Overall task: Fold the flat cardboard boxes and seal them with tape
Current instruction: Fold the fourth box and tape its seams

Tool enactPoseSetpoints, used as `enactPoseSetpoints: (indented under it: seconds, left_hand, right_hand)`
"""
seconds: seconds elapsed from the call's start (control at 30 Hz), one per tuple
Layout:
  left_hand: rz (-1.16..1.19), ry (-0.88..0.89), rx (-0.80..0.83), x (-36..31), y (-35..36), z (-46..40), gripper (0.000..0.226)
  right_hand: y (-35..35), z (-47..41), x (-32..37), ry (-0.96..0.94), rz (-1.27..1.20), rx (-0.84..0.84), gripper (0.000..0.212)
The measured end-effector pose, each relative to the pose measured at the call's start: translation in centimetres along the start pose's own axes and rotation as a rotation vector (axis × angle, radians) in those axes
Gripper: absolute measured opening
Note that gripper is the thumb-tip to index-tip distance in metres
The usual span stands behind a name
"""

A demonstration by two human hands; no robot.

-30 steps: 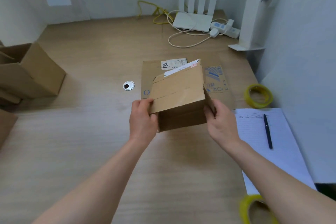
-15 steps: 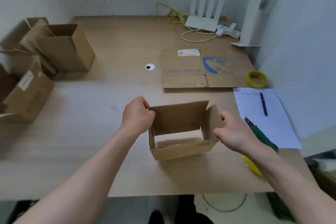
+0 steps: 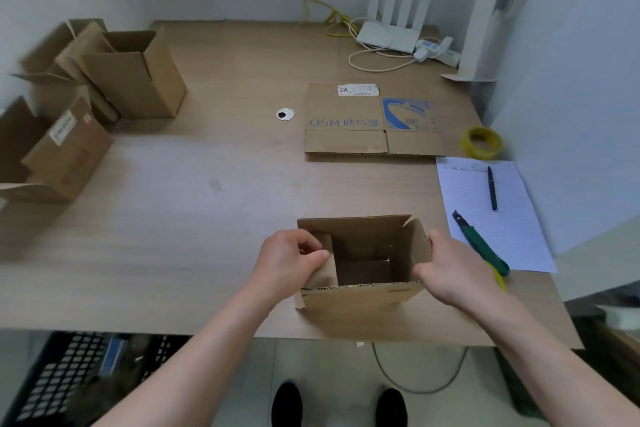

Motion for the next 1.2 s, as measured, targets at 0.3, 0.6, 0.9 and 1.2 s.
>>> enactPoseSetpoints:
  seconds: [0.3,0.6,0.9,1.2]
  left_hand:
    - [0.074,-0.043,0.292,1.1,5.8,4.2,0.087]
    - [-0.258,0.121,0.184,-0.5,10.0,3.7,0.058]
    - [-0.019,-0.07,-0.214,1.0,8.5,2.3,0.086]
    - [-0.088,0.082,0.075,2.2,7.2,-4.4,0.098]
  right_hand:
    - [-0.3,-1.3,-2.2,-0.209,-0.211,0.021,0.022]
    - [3.7,-2.2,-2.7,-0.369,-0.28,0.335,0.018]
    - [3.8,-2.5,-5.2,-0.163,-0.587,0.194,0.026]
    - [5.5,-2.3,-2.9,0.043,-0.55,-0.045,0.063]
Point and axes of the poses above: each hand's wrist, its own z-axis away from the middle knuckle, its own y-axis out of the palm, x = y × z, the point moved 5 cm from there along -z, towards the middle knuckle, and after that the axes turned 12 degrees about -x, right-handed, at the moved point
